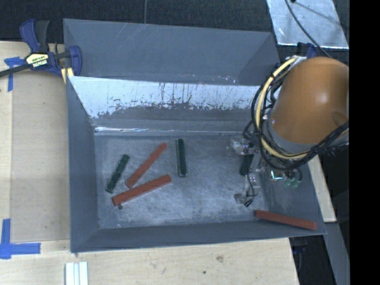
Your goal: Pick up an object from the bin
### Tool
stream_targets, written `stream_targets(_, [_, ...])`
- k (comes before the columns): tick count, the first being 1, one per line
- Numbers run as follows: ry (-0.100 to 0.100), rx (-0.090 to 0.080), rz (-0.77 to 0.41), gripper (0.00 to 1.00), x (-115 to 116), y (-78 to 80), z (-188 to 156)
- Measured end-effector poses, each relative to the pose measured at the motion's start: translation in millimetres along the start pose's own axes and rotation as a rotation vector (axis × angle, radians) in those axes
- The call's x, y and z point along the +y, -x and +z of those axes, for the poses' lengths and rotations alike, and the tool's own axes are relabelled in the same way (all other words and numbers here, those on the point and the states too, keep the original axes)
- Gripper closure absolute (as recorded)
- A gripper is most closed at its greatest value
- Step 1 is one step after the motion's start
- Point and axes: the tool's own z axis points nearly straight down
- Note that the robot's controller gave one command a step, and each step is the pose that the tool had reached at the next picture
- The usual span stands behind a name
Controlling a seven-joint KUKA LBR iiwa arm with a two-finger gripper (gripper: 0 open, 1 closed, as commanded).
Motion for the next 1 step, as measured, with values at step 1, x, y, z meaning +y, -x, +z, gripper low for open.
stream_targets(1, [0.0, -0.007, -0.101, 0.0, 68.2, 66.3, 166.3])
